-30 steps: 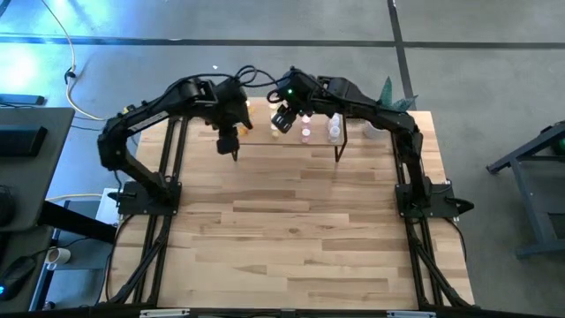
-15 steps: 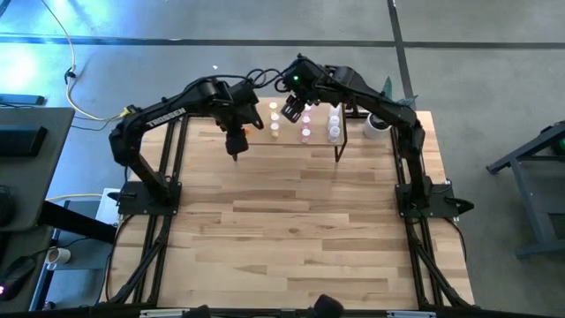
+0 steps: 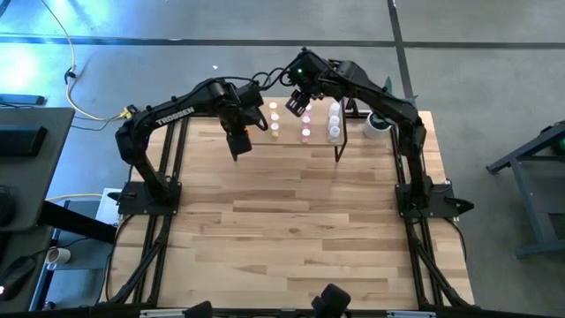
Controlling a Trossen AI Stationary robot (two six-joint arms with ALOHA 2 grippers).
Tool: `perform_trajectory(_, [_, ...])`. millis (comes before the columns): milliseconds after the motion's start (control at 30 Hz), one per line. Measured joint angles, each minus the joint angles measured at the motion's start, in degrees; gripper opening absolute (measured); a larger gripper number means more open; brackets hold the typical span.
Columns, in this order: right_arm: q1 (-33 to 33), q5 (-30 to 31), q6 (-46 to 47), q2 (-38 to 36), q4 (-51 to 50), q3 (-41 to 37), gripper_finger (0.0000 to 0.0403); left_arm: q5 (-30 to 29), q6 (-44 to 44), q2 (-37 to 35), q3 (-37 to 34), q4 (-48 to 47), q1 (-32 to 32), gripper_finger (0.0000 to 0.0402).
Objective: Pick and place medicine bottles onto shelf by color
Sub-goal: Put the orange pill bottle on the shelf aligned with other orange pill bottles
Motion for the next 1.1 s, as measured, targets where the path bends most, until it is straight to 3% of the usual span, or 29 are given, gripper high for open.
perform_trajectory(400, [-0.5, 0.0, 0.0, 0.0, -0.6, 0.0, 0.0197, 2.8, -1.5, 0.0, 0.0, 1.6, 2.4, 0.0115])
perform_trajectory(1100, [-0.5, -0.1, 0.0, 0.1, 0.0, 0.0, 0.0197, 1.9, -2.9, 0.7, -0.1, 1.2, 2.4, 0.0115])
